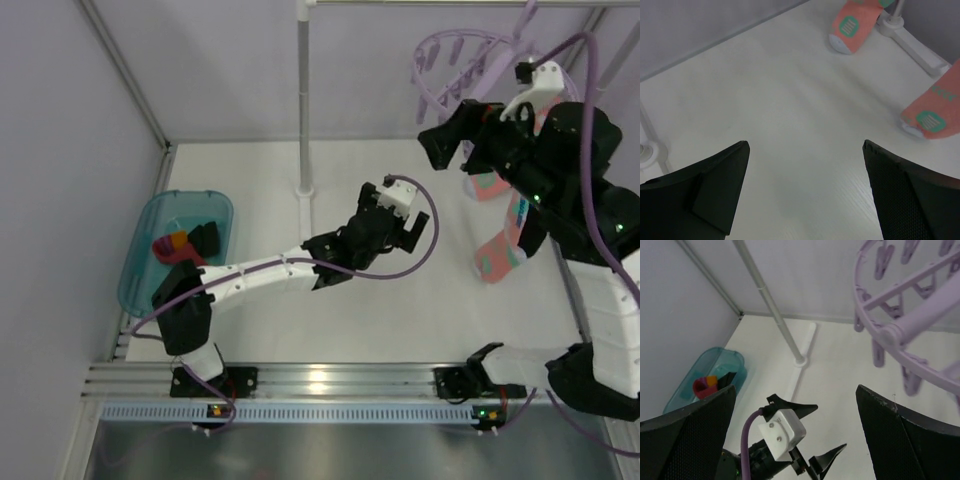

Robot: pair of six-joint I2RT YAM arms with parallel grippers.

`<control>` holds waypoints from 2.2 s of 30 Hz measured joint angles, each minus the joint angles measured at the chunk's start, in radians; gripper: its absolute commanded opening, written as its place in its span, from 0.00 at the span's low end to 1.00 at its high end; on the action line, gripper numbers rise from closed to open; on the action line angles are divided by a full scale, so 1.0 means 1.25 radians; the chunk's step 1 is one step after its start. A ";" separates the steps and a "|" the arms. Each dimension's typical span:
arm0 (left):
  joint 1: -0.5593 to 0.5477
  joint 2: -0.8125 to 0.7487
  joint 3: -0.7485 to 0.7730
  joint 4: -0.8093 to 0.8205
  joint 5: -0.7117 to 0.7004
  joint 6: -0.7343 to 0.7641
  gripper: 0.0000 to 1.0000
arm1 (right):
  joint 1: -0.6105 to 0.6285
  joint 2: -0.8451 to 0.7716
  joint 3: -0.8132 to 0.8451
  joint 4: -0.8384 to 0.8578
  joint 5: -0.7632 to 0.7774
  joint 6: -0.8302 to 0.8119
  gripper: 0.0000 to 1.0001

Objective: Remove the socks clipped to the hanger

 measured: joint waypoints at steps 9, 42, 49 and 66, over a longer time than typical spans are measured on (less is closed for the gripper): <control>0.008 0.152 0.167 0.017 0.145 0.059 0.98 | -0.001 -0.059 -0.029 -0.096 0.287 0.001 0.99; 0.026 0.505 0.342 0.348 0.495 -0.063 0.99 | -0.040 -0.082 -0.095 -0.140 0.431 -0.015 0.98; -0.026 0.541 0.415 0.421 0.373 -0.083 0.99 | -0.066 -0.089 -0.152 -0.143 0.401 -0.006 0.98; -0.015 0.752 0.633 0.425 0.182 -0.009 0.00 | -0.066 -0.123 -0.091 -0.143 0.366 -0.007 0.98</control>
